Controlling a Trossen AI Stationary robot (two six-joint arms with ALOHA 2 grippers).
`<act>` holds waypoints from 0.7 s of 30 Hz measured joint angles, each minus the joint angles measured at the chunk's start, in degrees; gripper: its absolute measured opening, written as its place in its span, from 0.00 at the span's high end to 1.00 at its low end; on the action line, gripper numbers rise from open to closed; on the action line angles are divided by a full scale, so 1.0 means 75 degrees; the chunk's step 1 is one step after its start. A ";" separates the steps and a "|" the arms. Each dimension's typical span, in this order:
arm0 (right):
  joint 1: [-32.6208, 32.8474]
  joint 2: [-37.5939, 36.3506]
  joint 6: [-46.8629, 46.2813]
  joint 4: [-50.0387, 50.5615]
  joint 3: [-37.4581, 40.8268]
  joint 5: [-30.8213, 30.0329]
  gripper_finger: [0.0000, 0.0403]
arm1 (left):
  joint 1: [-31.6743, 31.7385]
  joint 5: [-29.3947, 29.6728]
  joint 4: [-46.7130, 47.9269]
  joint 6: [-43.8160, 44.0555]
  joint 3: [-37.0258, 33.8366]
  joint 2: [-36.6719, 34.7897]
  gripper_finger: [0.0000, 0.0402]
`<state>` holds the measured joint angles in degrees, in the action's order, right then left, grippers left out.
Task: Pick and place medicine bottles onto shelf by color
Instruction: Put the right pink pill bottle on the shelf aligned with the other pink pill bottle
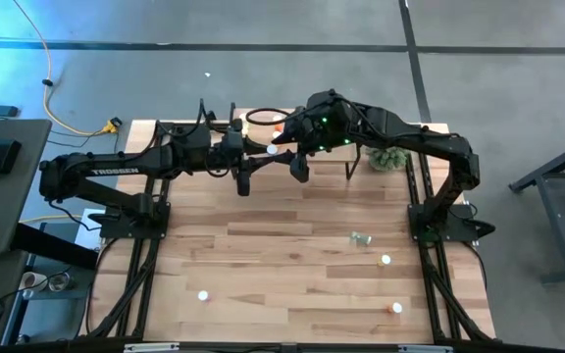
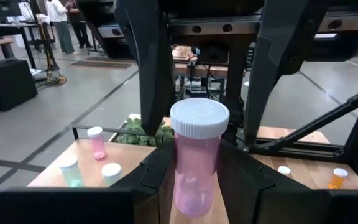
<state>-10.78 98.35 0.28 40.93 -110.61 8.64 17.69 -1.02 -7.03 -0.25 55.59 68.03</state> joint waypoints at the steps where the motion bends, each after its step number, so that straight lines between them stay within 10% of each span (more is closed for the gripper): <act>1: -0.0013 0.0000 -0.0001 0.0000 0.0000 0.0000 0.48 | 0.0000 0.0000 0.0002 0.0000 0.0000 0.0000 0.77; 21: -0.0013 0.0032 0.0002 0.0009 0.0000 -0.0006 0.76 | 0.0003 0.0023 0.0029 0.0005 -0.0003 0.0000 0.76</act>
<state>-10.87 98.59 0.30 40.99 -110.61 8.60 17.72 -0.84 -6.81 -0.21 55.57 68.03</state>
